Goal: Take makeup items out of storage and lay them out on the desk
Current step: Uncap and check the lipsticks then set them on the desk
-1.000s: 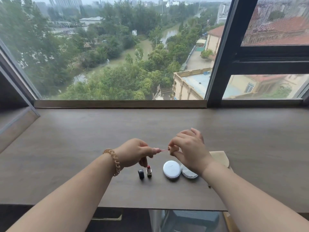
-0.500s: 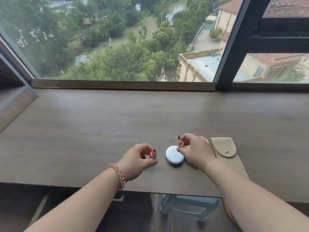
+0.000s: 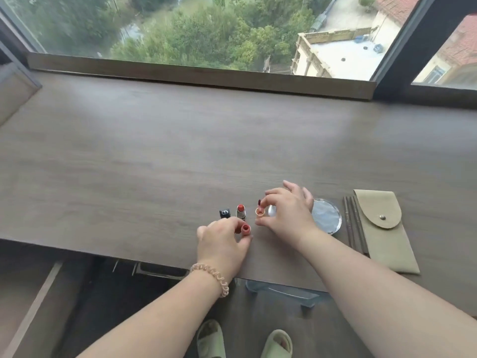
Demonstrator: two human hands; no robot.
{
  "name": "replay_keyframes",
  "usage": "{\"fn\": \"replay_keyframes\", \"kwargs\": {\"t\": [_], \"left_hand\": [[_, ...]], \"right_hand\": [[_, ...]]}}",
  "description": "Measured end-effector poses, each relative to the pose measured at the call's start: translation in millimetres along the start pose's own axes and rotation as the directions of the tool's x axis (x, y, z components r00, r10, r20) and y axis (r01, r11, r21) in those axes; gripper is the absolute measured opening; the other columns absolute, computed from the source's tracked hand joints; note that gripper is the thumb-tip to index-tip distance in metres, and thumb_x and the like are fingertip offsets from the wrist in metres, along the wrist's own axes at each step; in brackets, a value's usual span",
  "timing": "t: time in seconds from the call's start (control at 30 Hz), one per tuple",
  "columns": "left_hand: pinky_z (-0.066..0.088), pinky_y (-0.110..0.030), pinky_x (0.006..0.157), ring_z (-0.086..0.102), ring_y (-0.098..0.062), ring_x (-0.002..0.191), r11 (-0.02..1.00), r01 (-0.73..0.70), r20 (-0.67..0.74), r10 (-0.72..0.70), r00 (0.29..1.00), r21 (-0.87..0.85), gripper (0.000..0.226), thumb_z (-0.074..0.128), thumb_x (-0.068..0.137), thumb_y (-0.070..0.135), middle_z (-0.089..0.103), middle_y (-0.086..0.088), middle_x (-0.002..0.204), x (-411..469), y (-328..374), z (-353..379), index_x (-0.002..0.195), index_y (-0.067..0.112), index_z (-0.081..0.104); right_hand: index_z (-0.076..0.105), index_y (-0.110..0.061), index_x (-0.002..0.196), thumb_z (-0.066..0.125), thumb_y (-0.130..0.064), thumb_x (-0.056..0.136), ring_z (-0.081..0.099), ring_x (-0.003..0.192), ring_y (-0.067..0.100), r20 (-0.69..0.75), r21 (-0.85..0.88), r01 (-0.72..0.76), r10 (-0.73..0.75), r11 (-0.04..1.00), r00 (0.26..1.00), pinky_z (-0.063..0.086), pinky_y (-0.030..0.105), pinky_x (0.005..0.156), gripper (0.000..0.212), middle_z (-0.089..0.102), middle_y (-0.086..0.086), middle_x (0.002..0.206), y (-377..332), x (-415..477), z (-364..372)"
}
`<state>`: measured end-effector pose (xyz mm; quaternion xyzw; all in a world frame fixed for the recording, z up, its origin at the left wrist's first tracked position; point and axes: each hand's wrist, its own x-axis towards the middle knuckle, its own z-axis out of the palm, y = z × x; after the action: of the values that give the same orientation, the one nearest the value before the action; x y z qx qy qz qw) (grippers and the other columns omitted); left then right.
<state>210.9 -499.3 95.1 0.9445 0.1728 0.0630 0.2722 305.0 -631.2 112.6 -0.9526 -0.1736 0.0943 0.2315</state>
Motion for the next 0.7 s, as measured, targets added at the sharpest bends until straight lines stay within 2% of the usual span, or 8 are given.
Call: {"fn": "replay_keyframes", "kwargs": {"t": [0.07,0.2,0.4,0.5,0.6,0.7], "left_hand": [[0.025,-0.03,0.077,0.06,-0.01,0.091,0.999,0.022,-0.054,-0.021,0.998,0.025,0.012,0.061,0.08,0.04,0.068,0.01,0.087,0,1,5,0.083,0.029,0.063],[0.028,-0.033,0.077,0.062,-0.016,0.088,0.995,0.051,-0.092,-0.043,0.995,0.091,0.015,0.061,0.08,0.041,0.069,0.006,0.084,0,2,11,0.082,0.026,0.064],[0.035,-0.033,0.064,0.063,-0.019,0.063,0.989,0.057,-0.105,-0.042,0.994,0.14,0.017,0.064,0.067,0.042,0.065,0.005,0.059,3,-1,19,0.064,0.025,0.062],[0.026,-0.033,0.065,0.062,-0.017,0.061,0.988,0.058,-0.117,-0.041,0.992,0.145,0.018,0.064,0.064,0.045,0.064,0.006,0.058,3,-1,20,0.063,0.026,0.062],[0.019,-0.033,0.063,0.062,-0.017,0.062,0.987,0.05,-0.13,-0.03,0.991,0.151,0.021,0.067,0.063,0.047,0.064,0.007,0.058,3,1,20,0.062,0.027,0.062],[0.012,-0.032,0.062,0.062,-0.017,0.066,0.986,0.046,-0.149,-0.022,0.989,0.163,0.024,0.071,0.065,0.049,0.065,0.008,0.061,4,3,19,0.065,0.027,0.062]], "right_hand": [[0.067,-0.035,0.08,0.078,-0.043,0.065,0.016,0.14,0.019,0.013,-0.037,0.02,-0.019,0.999,1.0,-0.001,0.043,0.111,0.02,0.054,-0.013,0.126,-2,5,4],[0.067,-0.035,0.076,0.077,-0.044,0.066,0.013,0.141,0.018,-0.001,-0.008,0.049,-0.049,0.999,0.999,-0.003,0.043,0.111,0.018,0.053,-0.014,0.127,-7,13,10],[0.067,-0.033,0.077,0.074,-0.04,0.07,0.011,0.142,0.018,0.029,-0.06,0.054,-0.053,0.997,0.998,-0.004,0.045,0.112,0.012,0.055,-0.014,0.124,-4,17,16],[0.066,-0.033,0.077,0.074,-0.039,0.069,0.009,0.142,0.018,0.032,-0.076,0.06,-0.057,0.995,0.998,-0.005,0.045,0.112,0.013,0.055,-0.014,0.124,-3,17,16],[0.066,-0.034,0.085,0.075,-0.044,0.066,0.007,0.143,0.018,0.067,-0.102,0.072,-0.065,0.992,0.996,-0.006,0.045,0.112,0.023,0.051,-0.012,0.129,-4,17,16],[0.061,-0.036,0.107,0.075,-0.045,0.065,0.004,0.143,0.018,0.074,-0.137,0.067,-0.057,0.988,0.996,-0.006,0.044,0.112,0.046,0.046,-0.011,0.135,-2,15,11]]}}
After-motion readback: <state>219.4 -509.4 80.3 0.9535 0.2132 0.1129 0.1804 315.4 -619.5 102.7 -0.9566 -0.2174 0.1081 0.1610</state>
